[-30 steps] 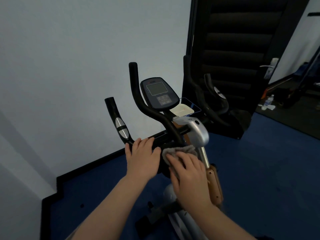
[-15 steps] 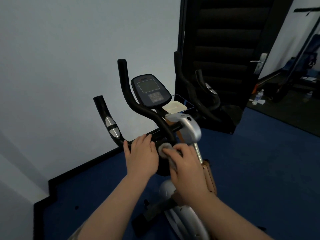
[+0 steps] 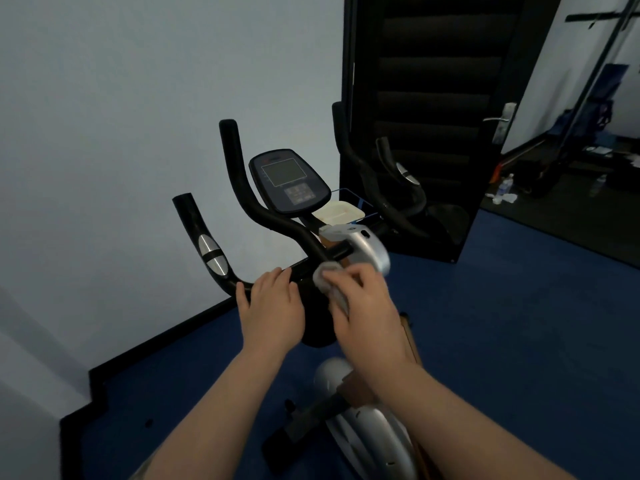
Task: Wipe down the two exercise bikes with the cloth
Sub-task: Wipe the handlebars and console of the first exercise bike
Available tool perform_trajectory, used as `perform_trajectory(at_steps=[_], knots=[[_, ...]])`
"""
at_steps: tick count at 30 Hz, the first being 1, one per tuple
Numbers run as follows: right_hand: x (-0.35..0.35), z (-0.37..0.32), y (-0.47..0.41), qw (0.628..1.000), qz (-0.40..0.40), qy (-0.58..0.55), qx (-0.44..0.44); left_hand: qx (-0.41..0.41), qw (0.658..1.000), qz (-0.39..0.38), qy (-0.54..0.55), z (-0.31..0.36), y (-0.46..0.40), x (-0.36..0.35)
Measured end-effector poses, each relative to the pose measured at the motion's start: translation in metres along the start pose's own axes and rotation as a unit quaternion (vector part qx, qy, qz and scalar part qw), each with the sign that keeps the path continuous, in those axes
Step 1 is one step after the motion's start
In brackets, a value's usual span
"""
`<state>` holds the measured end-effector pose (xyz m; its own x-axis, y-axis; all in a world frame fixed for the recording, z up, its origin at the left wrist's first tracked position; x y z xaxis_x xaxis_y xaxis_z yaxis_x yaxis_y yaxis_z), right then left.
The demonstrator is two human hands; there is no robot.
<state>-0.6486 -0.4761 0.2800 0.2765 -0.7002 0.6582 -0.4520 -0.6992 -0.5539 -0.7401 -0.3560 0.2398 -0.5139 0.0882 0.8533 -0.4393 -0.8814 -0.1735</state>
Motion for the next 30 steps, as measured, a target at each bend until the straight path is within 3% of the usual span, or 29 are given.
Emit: perform_trajectory(at_steps=[2, 5, 10, 14, 18, 24, 30], knots=[[-0.001, -0.003, -0.015, 0.999, -0.003, 0.046, 0.010, 0.002, 1.000, 0.003, 0.004, 0.001, 0.000, 0.000], [-0.024, -0.008, 0.009, 0.991, -0.079, 0.100, 0.045, 0.003, 1.000, -0.006, 0.005, 0.000, 0.000, 0.000], [-0.018, 0.006, 0.037, 0.998, -0.063, -0.023, -0.009, 0.008, 1.000, -0.008, 0.005, -0.001, 0.000, -0.002], [0.013, 0.018, -0.011, 0.994, 0.043, -0.073, -0.064, 0.004, 1.000, 0.000, 0.001, 0.000, -0.001, -0.002], [-0.015, 0.022, -0.023, 0.986, -0.080, -0.069, -0.132, 0.008, 1.000, 0.002, 0.003, 0.000, 0.000, -0.002], [-0.026, 0.033, 0.026, 0.956, -0.043, -0.217, -0.190, 0.007, 1.000, 0.010, 0.001, -0.002, 0.000, -0.003], [-0.024, 0.035, 0.002, 0.974, -0.066, -0.134, -0.169, 0.006, 1.000, 0.013, 0.006, -0.002, -0.003, -0.003]])
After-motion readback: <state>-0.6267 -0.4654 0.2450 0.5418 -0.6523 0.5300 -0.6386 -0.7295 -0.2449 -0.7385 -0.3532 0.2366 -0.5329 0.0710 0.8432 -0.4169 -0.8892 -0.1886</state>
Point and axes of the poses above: each hand's wrist, its own y-axis away from the middle knuckle, its own x-axis out of the back of the hand, z = x × y, the point moved 6 cm from there along -y, towards the middle knuckle, and after that the axes turned 2 degrees about y, right-handed, at the moved point
